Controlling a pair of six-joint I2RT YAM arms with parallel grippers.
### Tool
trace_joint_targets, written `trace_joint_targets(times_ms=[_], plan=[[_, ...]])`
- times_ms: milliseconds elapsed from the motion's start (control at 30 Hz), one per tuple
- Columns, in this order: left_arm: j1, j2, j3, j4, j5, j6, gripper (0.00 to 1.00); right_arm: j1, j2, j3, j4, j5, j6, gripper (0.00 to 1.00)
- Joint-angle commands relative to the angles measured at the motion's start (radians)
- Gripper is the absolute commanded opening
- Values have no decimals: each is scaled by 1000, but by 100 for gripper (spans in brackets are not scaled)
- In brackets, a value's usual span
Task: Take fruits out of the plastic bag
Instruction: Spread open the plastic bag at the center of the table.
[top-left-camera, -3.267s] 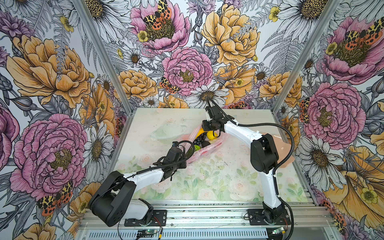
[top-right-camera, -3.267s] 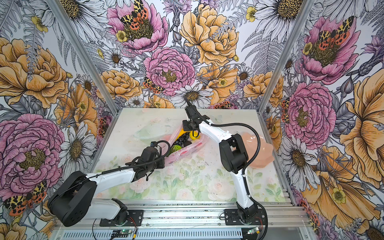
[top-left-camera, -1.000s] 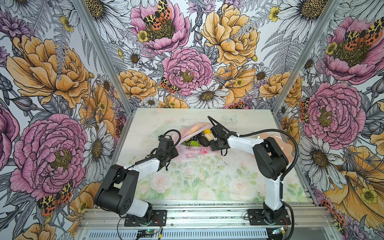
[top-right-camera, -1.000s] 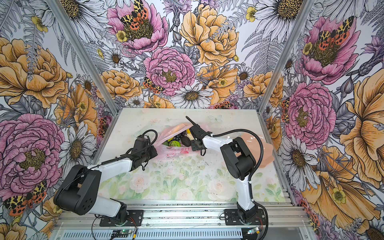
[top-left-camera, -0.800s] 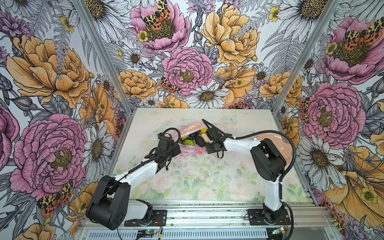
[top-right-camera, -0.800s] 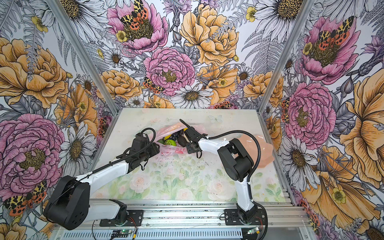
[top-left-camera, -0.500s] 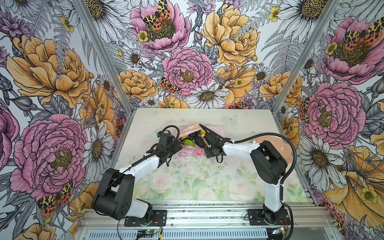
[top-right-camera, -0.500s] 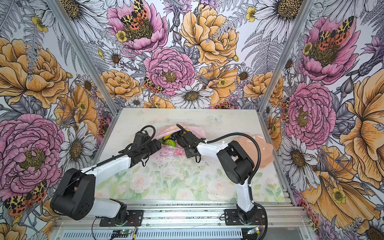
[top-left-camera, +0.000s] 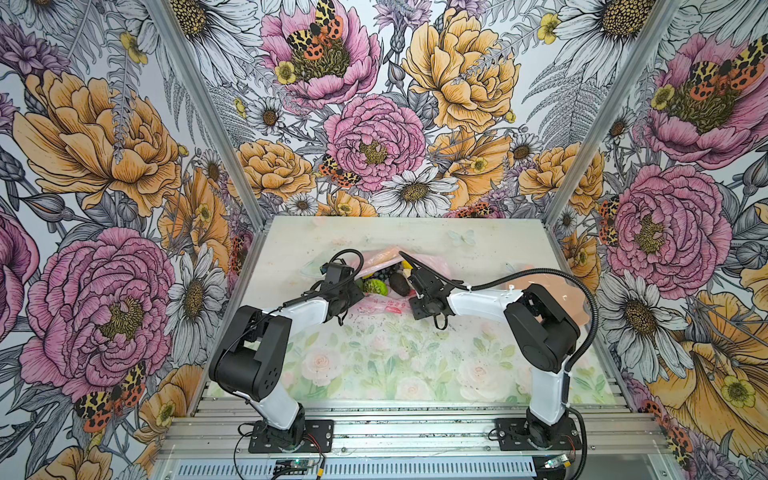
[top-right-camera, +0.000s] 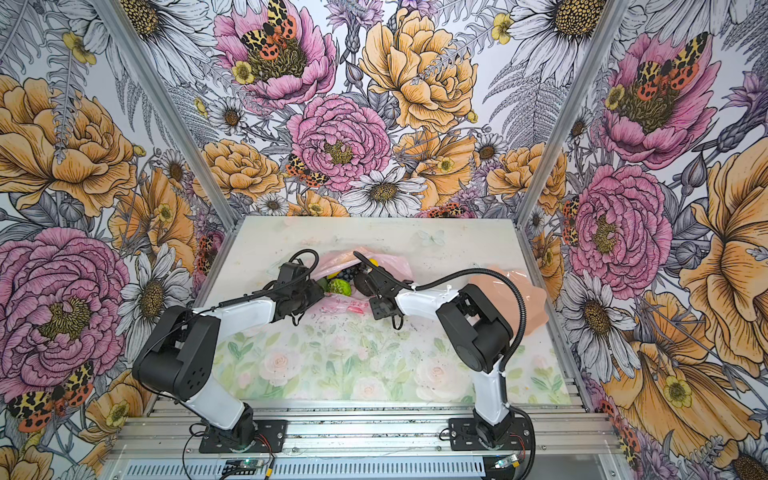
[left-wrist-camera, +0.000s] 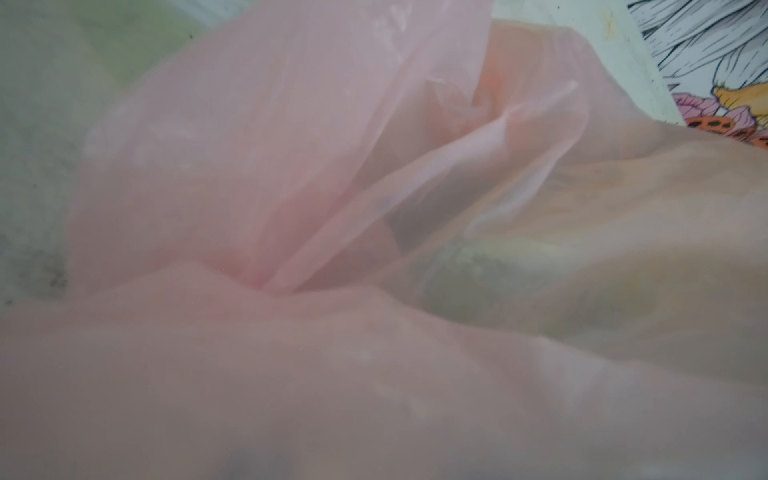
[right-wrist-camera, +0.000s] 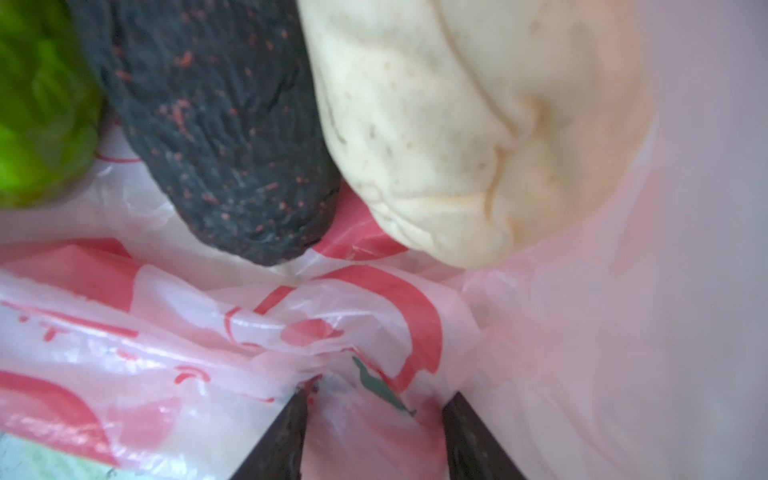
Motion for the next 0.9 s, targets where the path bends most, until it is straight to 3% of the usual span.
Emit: trace_joint_targets(times_ms=[0,67,200,333,500,867], plan=[[7,-16,-30,35,23,13,37,-19,-26,5,-3,-19,8,54],[12,-28,-61,47,34,14,20,-29,-26,25,-1,-40,6,54],[12,-87,-139,80,44,37,0,-53,-62,42,0,-69,8,55],[4,-153,-216,126,54,67,0,-31,-152,49,-21,1,-26,61],[-42,-224,-266,162,12,107,0,8,-187,85,-26,-21,-30,65],[-115,-263,-314,177,-46,138,0,23,121,453,-27,-43,-57,63]])
